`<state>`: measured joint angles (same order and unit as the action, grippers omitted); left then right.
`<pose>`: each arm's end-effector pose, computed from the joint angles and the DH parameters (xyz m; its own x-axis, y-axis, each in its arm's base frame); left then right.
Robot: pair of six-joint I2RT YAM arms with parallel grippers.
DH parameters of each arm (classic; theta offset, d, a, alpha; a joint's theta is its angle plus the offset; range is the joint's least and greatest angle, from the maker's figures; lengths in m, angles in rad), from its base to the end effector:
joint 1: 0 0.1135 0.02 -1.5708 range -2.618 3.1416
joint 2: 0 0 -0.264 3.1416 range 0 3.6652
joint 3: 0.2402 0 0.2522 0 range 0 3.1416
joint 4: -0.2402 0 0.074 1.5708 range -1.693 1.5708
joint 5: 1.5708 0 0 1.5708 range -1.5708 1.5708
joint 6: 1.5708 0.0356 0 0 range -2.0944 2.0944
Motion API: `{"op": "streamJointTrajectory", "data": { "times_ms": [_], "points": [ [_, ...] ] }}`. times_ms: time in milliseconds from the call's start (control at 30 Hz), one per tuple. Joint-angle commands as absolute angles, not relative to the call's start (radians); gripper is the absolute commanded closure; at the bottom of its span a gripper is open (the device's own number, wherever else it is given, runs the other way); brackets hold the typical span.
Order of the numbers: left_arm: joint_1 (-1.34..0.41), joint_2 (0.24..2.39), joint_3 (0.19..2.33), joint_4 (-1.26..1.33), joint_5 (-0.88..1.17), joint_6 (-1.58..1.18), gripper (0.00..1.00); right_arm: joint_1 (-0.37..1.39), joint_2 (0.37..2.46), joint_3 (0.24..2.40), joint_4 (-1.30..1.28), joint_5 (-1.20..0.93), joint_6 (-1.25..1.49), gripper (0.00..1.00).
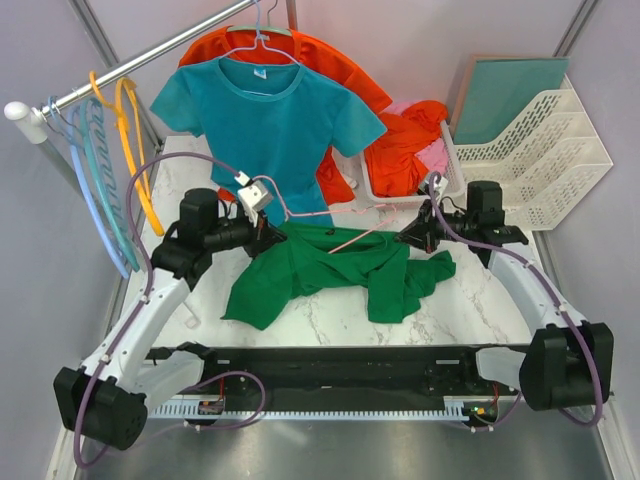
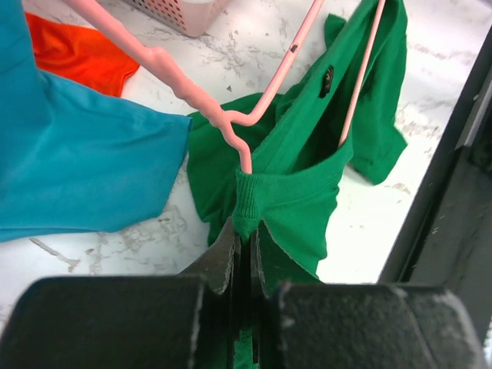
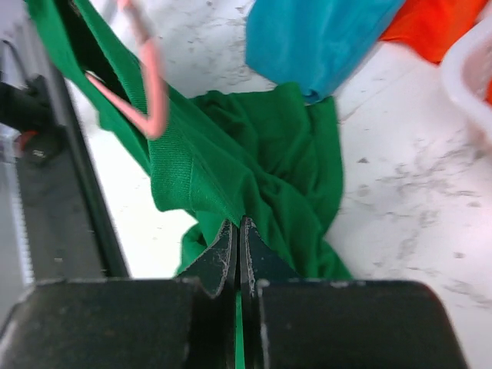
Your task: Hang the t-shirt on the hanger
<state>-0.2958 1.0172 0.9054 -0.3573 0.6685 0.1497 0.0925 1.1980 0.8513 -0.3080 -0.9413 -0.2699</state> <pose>0.2062 -0.0859 0.3243 -0.3146 0.2182 -0.9238 0.8136 0.5633 -0.1440 0.2462 0.0517 0.2747 -0.3996 -0.1947 -0.8958 -0.8294 0.4929 0.2629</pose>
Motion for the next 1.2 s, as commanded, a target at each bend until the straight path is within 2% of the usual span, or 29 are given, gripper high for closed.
{"op": "streamJointTrajectory", "data": {
  "times_ms": [0,300,700,833,900,1167],
  "points": [
    [-0.267,0.927,0.867,-0.298,0.614,0.392,0.98,0.008,1.273,0.91,-0.379,-1.124,-0.186,1.0],
    [-0.268,0.862,0.773,-0.259,0.476,0.718,0.98,-0.052,1.382,0.992,-0.425,-1.209,-0.164,1.0],
    [-0.268,0.831,0.673,-0.164,0.252,0.808,0.98,-0.113,1.414,0.999,-0.485,-1.255,-0.209,1.0],
    [-0.268,0.842,0.678,-0.216,0.288,0.853,0.98,-0.12,1.414,1.025,-0.546,-1.267,-0.255,1.0],
    [-0.275,0.844,0.692,-0.297,0.381,0.906,0.98,-0.118,1.417,1.04,-0.56,-1.275,-0.27,1.0],
    [-0.455,0.957,0.847,-0.353,0.341,0.792,0.98,-0.005,1.375,1.118,-0.673,-1.186,-0.353,1.0]
  ]
}}
